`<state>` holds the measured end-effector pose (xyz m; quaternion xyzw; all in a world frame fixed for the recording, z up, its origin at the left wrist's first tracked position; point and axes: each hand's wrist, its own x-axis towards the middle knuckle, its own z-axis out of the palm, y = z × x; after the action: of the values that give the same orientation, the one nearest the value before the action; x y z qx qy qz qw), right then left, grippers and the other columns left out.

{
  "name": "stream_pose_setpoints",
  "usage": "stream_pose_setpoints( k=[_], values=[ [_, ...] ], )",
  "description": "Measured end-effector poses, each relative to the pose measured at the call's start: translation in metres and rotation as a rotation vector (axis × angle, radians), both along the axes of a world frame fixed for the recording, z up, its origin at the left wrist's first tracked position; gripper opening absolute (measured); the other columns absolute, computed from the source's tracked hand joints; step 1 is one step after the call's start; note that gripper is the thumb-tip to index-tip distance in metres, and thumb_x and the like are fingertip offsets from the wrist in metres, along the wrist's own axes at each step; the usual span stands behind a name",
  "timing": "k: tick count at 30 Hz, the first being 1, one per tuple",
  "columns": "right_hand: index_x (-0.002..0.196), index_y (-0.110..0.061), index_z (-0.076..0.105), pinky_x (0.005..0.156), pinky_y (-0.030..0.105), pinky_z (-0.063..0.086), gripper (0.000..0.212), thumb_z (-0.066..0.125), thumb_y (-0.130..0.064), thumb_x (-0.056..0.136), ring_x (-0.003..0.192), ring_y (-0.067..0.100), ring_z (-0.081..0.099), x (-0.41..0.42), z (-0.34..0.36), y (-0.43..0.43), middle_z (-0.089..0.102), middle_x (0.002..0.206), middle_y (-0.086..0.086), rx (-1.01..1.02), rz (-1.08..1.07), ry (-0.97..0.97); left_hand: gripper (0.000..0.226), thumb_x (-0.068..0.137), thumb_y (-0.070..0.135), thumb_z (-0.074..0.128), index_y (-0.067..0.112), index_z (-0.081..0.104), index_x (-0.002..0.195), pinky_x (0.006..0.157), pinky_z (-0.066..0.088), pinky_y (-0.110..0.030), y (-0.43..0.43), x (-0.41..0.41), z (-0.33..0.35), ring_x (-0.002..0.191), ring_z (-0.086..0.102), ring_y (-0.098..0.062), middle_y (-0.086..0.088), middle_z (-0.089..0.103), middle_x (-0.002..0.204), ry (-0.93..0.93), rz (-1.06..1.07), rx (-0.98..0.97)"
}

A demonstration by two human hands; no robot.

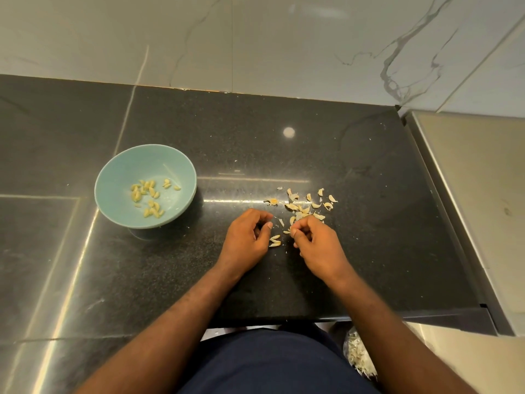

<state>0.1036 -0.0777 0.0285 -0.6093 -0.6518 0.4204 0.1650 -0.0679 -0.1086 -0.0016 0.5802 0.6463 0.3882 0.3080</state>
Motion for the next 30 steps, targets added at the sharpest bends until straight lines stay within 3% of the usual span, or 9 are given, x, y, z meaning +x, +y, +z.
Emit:
stream_pose_setpoints(
  k=[3,7,10,14,18,23,26,30],
  values=[
    [0.102,-0.02,0.066,0.064,0.023,0.055,0.012,0.059,-0.01,0.099,0.074,0.011,0.063,-0.001,0.001,0.004,0.068,0.091,0.003,-0.092,-0.146,0.214,0.013,0.095,0.015,0.062,0.018,0.067,0.107,0.069,0.047,-0.013,0.001,0.0,0.0,0.079,0.056,-0.001,0.01,0.062,0.092,-0.012,0.022,0.011],
    [0.111,-0.014,0.07,0.063,0.025,0.053,0.022,0.058,-0.002,0.097,0.071,0.013,0.06,0.001,0.007,0.009,0.069,0.088,0.007,-0.249,-0.231,0.484,0.013,0.095,0.016,0.062,0.018,0.068,0.107,0.068,0.046,-0.013,0.002,0.0,-0.002,0.078,0.056,-0.002,0.009,0.063,0.092,-0.011,0.023,0.014],
    [0.112,-0.01,0.07,0.063,0.025,0.054,0.023,0.061,0.002,0.094,0.072,0.014,0.062,0.001,0.012,0.009,0.069,0.089,0.01,-0.315,-0.228,0.583,0.019,0.094,0.02,0.064,0.018,0.067,0.112,0.067,0.044,-0.01,0.002,0.0,-0.004,0.078,0.055,0.0,0.008,0.062,0.094,0.003,-0.04,0.059],
    [0.116,-0.011,0.067,0.07,0.029,0.058,0.026,0.067,-0.001,0.092,0.078,0.02,0.068,-0.001,0.014,0.008,0.072,0.092,0.018,-0.274,-0.131,0.524,0.034,0.093,0.035,0.062,0.017,0.067,0.122,0.067,0.045,-0.012,0.0,-0.002,-0.006,0.077,0.056,-0.002,0.007,0.061,0.098,-0.011,-0.149,0.095],
    [0.117,-0.012,0.064,0.073,0.029,0.06,0.03,0.07,-0.001,0.09,0.082,0.023,0.073,-0.01,0.015,0.006,0.074,0.089,0.012,-0.162,-0.032,0.375,0.015,0.093,0.028,0.067,0.017,0.075,0.101,0.071,0.051,-0.022,0.003,-0.008,-0.005,0.08,0.064,-0.006,0.008,0.07,0.089,-0.187,-0.108,-0.009],
    [0.105,-0.013,0.072,0.072,0.028,0.061,0.019,0.071,-0.002,0.089,0.082,0.022,0.072,-0.018,0.014,0.003,0.074,0.087,0.006,-0.096,0.033,0.299,0.012,0.096,0.016,0.063,0.01,0.071,0.091,0.055,0.046,-0.017,0.007,-0.018,0.004,0.056,0.056,-0.006,-0.001,0.065,0.068,-0.352,-0.18,-0.178],
    [0.098,-0.02,0.075,0.071,0.029,0.061,0.015,0.072,-0.007,0.089,0.079,0.018,0.07,-0.021,0.014,0.001,0.074,0.085,0.002,-0.062,0.058,0.255,0.013,0.098,0.018,0.06,0.015,0.068,0.089,0.054,0.046,-0.018,0.006,-0.023,0.005,0.054,0.056,-0.007,-0.005,0.062,0.066,-0.337,-0.214,-0.19],
    [0.096,-0.021,0.073,0.067,0.027,0.059,0.013,0.065,-0.012,0.096,0.072,0.013,0.067,-0.019,0.013,0.003,0.072,0.084,0.001,-0.028,-0.032,0.223,0.014,0.098,0.018,0.06,0.014,0.067,0.086,0.055,0.046,-0.018,0.004,-0.019,0.003,0.054,0.054,-0.002,0.005,0.059,0.061,-0.282,-0.155,-0.162]
  ],
)
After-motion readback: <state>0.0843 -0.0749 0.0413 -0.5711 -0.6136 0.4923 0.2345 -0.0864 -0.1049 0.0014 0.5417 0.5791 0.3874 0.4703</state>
